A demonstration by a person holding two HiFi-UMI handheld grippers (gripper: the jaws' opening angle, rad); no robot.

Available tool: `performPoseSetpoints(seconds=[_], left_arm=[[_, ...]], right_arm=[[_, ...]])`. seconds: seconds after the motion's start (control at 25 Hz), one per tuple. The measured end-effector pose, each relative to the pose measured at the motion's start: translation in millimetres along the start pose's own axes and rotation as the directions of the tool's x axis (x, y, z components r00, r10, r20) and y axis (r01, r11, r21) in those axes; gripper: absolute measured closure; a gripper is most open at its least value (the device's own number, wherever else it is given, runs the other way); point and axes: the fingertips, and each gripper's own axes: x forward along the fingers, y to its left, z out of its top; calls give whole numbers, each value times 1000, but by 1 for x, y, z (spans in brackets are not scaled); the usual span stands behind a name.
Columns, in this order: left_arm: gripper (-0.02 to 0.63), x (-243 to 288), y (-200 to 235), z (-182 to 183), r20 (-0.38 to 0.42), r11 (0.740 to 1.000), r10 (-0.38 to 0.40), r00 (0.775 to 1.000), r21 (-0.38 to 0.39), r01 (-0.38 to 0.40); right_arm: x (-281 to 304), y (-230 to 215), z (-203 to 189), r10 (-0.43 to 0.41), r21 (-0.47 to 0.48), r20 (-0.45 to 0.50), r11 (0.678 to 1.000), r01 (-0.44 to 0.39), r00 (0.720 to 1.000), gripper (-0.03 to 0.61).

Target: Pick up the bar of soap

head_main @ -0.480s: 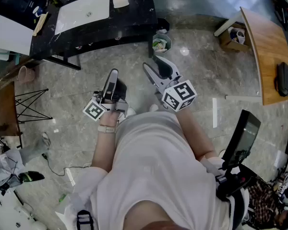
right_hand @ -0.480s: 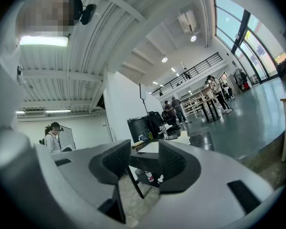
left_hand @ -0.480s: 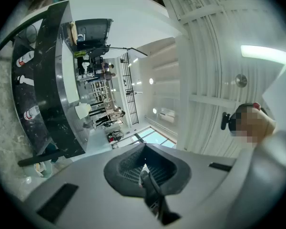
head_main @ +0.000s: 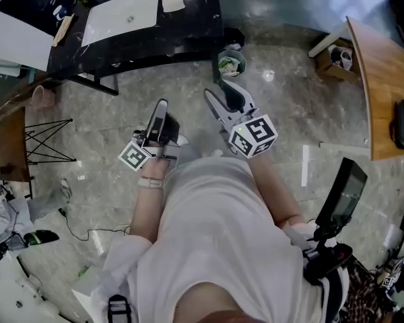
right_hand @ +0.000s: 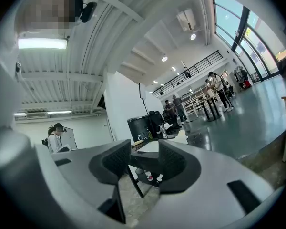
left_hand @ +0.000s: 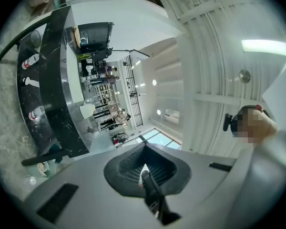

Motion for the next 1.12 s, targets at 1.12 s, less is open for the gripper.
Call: performPoseSetpoints(seconds=[1.12], left_arm=[[607, 123, 159, 181, -27, 993, 5, 1000, -120, -8]], right_arm=[[254, -92, -6, -86, 26, -88, 996, 88, 992, 385]])
